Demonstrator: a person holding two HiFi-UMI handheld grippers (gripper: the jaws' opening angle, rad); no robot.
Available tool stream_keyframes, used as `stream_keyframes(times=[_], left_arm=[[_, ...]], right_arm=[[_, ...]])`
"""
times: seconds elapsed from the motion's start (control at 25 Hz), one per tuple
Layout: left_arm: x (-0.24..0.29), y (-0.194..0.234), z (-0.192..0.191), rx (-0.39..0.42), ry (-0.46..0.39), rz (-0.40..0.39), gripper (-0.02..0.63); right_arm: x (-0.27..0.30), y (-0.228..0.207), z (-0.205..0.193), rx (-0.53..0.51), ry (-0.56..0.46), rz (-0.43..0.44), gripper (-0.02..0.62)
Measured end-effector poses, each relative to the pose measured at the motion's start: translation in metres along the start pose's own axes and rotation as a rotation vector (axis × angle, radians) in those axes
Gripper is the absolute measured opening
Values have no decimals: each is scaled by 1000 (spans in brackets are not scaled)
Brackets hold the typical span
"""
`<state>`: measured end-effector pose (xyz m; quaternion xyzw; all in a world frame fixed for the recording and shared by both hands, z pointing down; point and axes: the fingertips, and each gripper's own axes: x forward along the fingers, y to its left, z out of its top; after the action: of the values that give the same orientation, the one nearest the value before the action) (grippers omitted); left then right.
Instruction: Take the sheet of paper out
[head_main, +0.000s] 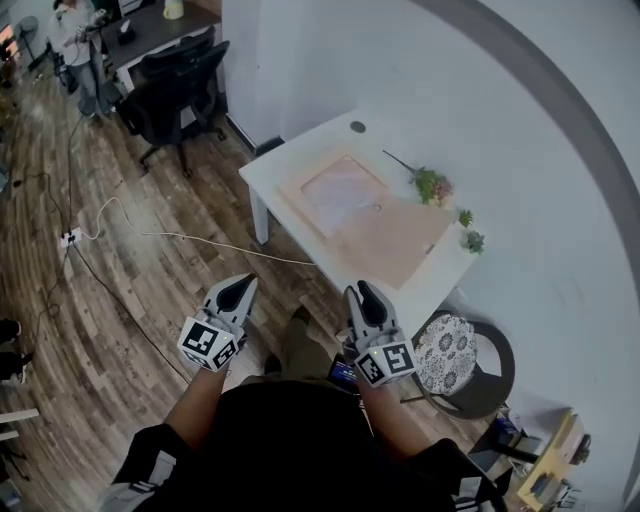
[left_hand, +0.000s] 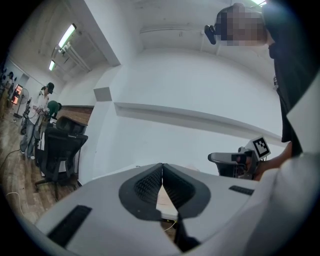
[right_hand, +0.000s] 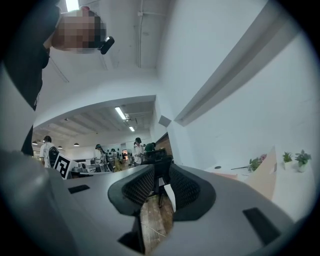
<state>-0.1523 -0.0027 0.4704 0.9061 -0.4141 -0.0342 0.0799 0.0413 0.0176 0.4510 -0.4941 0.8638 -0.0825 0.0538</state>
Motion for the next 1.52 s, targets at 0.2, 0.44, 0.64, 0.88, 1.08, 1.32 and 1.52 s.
stream_keyframes(times=[0.2,0.44,0.64,0.88,1.08,1.32,1.52], left_arm=[[38,40,-1,2,17,3,3],[96,81,11,11,35,5,3],[149,108,21,20,53,-3,3],[209,136,28,43,86,-29,3],[251,144,24,81,119,-83,3],[295,154,10,85,175,-172,3],[343,161,-12,76,219,-289,3]], right_arm=[[48,-29,-9,36,12,-11,91],[110,-69,-2,53,15,2,86],[155,-110,8,132,0,-5,83],[192,-148,0,208,16,-4,83],[203,-186,-12,312,19,-66,87],[201,-229,-41,444,84,-202,91],[205,-262,-91,680,170,-274,112]])
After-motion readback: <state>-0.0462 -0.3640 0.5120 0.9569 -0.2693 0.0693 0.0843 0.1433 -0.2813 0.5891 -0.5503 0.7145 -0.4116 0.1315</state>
